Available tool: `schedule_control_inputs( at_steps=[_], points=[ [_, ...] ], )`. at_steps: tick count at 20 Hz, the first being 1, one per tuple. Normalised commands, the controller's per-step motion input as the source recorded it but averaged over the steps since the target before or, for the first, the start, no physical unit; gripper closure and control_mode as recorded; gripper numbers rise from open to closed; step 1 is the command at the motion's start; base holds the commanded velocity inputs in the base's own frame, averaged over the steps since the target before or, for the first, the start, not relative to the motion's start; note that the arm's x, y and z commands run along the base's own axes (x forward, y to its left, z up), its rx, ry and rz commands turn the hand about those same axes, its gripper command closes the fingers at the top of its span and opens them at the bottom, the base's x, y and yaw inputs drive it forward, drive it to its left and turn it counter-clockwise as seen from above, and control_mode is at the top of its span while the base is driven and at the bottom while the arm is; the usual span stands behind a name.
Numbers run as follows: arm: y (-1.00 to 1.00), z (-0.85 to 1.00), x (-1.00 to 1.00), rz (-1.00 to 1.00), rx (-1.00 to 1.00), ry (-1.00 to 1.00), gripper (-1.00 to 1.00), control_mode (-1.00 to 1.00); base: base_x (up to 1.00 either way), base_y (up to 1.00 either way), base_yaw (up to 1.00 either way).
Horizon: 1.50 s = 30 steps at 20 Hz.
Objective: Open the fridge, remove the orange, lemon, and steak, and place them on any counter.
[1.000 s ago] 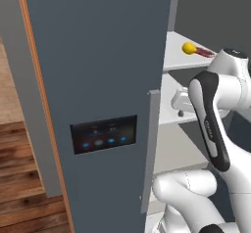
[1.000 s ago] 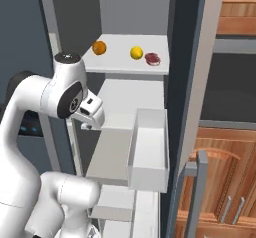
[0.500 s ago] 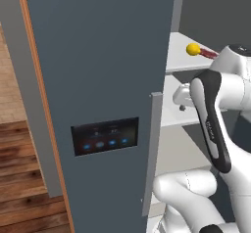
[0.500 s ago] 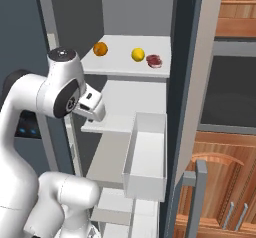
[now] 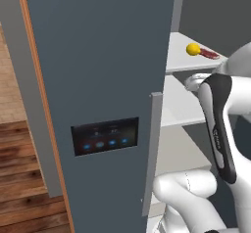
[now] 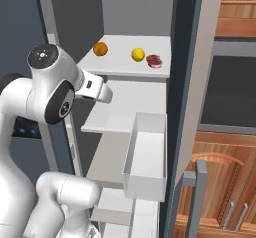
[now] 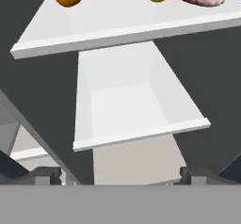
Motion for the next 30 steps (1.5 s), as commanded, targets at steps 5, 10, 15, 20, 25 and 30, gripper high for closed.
schedule_control_inputs(
  at_steps=[5, 10, 15, 20, 25, 30],
  points=[
    [-0.38, 0.34, 0.23, 0.00, -0.16, -0.31, -1.00, -1.00, 0.00, 0.00, 0.00],
    [-0.41, 0.36, 0.29, 0.00, -0.13, -0.24, -1.00, -1.00, 0.00, 0.00, 0.00],
    [-0.08, 0.50, 0.33, 0.00, -0.06, -0.08, -1.00, -1.00, 0.00, 0.00, 0.00],
    [0.00, 0.42, 0.55, 0.00, 0.00, 0.04, -1.00, -1.00, 0.00, 0.00, 0.00],
    [0.00, 0.13, 0.63, 0.00, 0.00, 0.12, -1.00, -1.00, 0.00, 0.00, 0.00],
    [-0.09, 0.00, 0.53, 0.00, 0.02, 0.13, -1.00, -1.00, 0.00, 0.00, 0.00]
  ],
)
